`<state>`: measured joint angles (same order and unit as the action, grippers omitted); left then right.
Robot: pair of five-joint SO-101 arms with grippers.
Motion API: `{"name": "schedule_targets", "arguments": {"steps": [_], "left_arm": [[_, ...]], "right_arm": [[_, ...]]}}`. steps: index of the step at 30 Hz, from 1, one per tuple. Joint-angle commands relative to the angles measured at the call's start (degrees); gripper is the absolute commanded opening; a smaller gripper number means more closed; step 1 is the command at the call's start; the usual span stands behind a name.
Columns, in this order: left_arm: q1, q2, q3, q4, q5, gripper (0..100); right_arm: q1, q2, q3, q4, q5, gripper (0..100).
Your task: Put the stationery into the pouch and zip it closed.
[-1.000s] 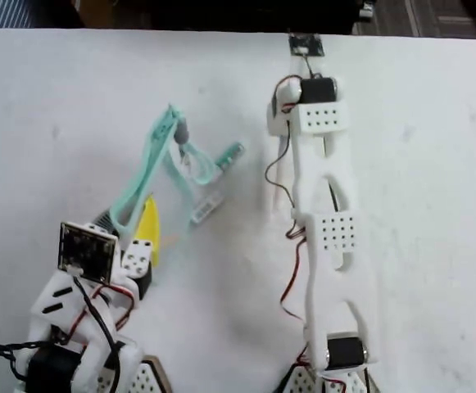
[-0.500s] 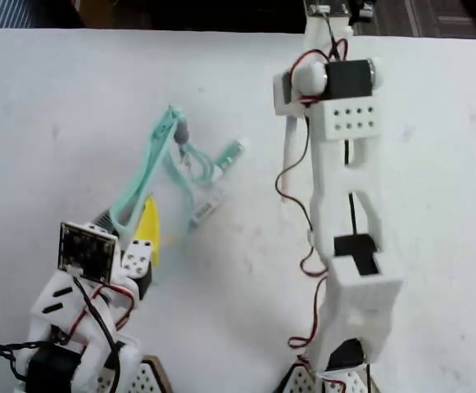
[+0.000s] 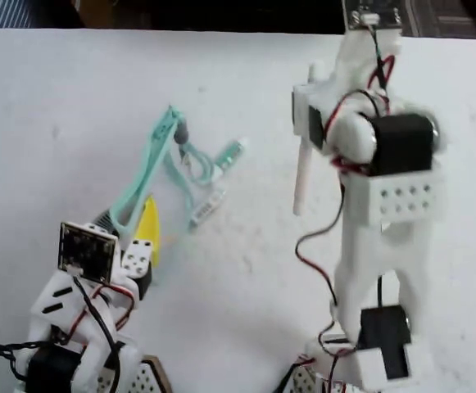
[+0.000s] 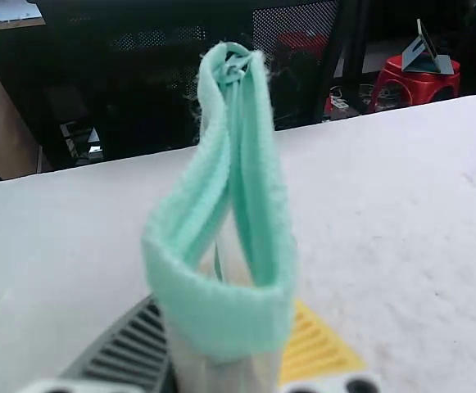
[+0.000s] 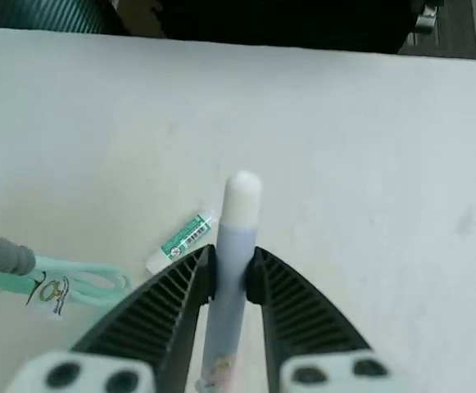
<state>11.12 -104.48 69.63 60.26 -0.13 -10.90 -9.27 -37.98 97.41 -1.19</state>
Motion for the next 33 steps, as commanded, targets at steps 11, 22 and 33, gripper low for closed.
{"name": "schedule_targets", "arguments": {"steps": [11, 22, 33], "left_arm": [[-0.1, -0.4, -3.0, -0.1, -0.3, 3], [-0.1, -0.4, -3.0, -0.1, -0.3, 3], [-0.1, -0.4, -3.0, -0.1, -0.3, 3]], "right_arm": [[-0.5, -24.9, 0.4, 1.2, 0.6, 1.7], [-0.5, -34.3, 4.2, 1.1, 0.4, 1.7], [-0.5, -38.0, 12.0, 0.2, 0.4, 1.7]]}}
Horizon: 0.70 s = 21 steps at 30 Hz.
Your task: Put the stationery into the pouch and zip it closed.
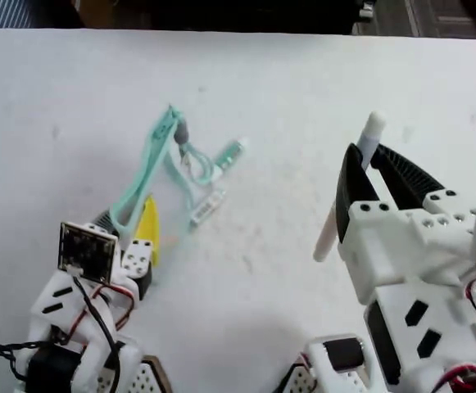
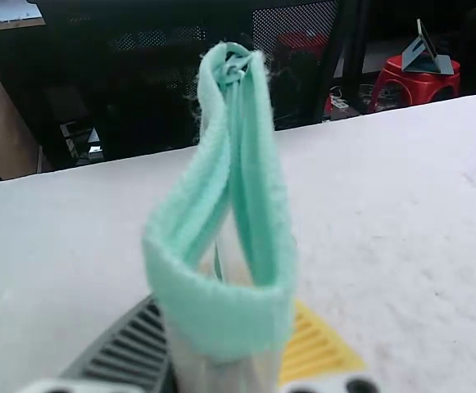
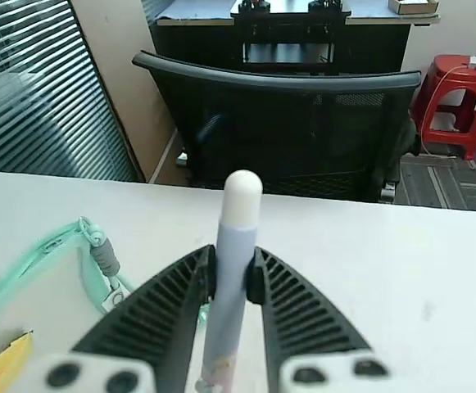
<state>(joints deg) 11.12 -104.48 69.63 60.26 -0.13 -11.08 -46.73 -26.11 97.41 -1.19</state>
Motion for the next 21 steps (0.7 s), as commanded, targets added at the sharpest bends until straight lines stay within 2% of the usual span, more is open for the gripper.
{"name": "schedule_targets", "arguments": {"steps": [1, 21], "left_arm": [[-0.1, -0.4, -3.0, -0.1, -0.3, 3], [-0.1, -0.4, -3.0, -0.1, -0.4, 3]], "right_arm": [[-0.3, -0.8, 0.1, 0.2, 0.4, 1.7], [-0.3, -1.4, 0.4, 0.4, 0.4, 1.7]]}}
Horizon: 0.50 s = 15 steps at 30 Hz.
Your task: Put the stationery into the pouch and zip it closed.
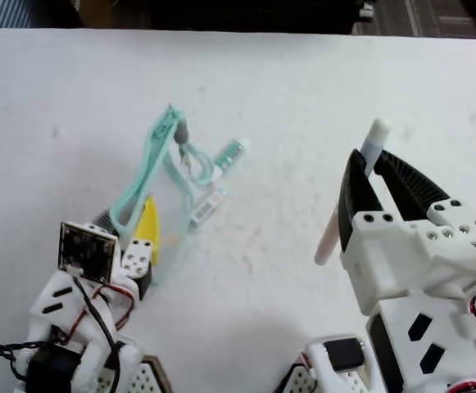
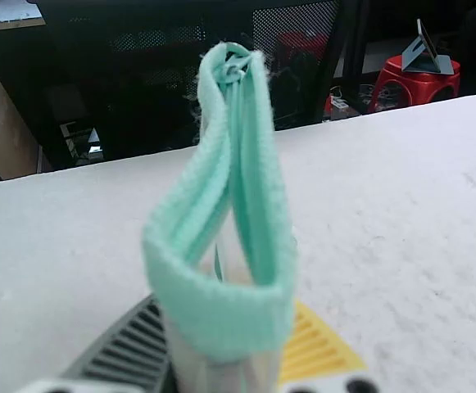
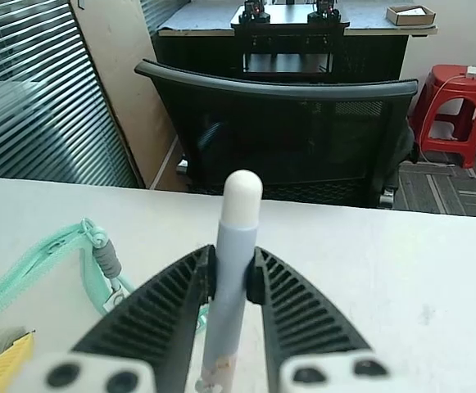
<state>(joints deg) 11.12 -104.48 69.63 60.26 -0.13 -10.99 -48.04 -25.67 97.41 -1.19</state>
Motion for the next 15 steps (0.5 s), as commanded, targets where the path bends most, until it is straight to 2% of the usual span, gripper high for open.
{"name": "schedule_targets", "arguments": {"steps": [1, 5, 8, 12, 15], "left_arm": [[-0.1, -0.4, -3.0, -0.1, -0.4, 3], [-0.1, -0.4, -3.0, -0.2, -0.4, 3], [-0.1, -0.4, -3.0, -0.2, -0.4, 3], [-0.1, -0.4, -3.3, -0.3, -0.4, 3], [-0.1, -0.4, -3.3, -0.2, 0.0, 12]], "right_arm": [[-0.4, 0.0, 0.0, 0.3, 0.3, 1.7], [-2.0, 0.0, -0.4, -1.9, 0.3, 1.7], [-10.2, 0.1, -0.4, -7.6, 0.6, 1.7], [-24.8, 0.7, 0.2, -16.2, 0.6, 1.7], [-29.7, 2.3, 0.1, -22.7, 0.7, 1.7]]}}
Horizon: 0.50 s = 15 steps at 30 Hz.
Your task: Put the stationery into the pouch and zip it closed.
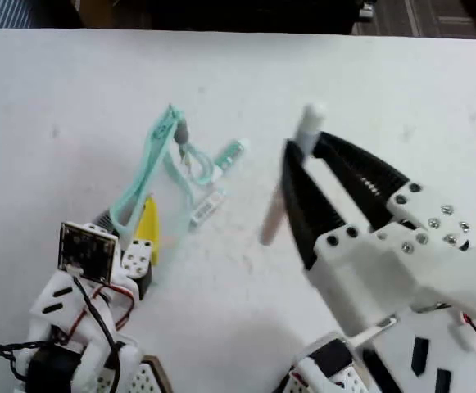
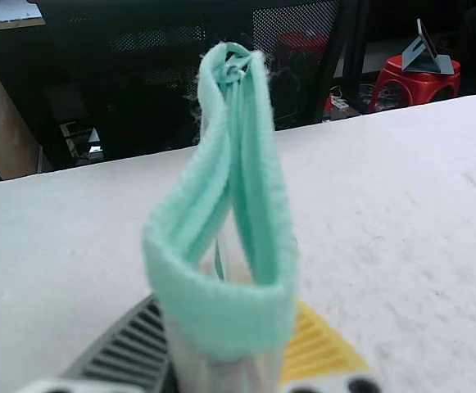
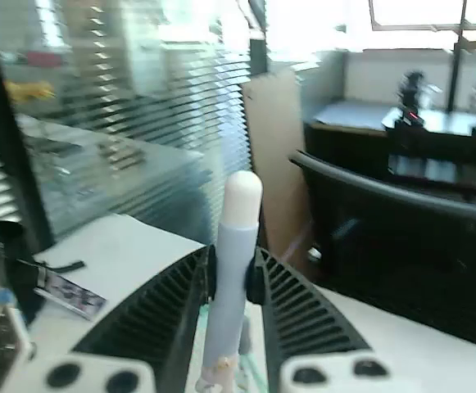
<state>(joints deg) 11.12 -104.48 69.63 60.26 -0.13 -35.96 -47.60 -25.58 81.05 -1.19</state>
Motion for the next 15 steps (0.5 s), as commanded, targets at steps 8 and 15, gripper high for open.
{"name": "schedule_targets", "arguments": {"steps": [8, 15], "left_arm": [[-0.5, -0.4, -2.5, 0.3, 4.9, 23], [-0.4, -0.4, -2.5, 0.3, 4.9, 23]], "right_arm": [[-8.0, 8.4, 0.0, -15.0, 0.6, 1.7], [-17.8, 11.3, 3.7, -17.4, 0.7, 1.7]]}}
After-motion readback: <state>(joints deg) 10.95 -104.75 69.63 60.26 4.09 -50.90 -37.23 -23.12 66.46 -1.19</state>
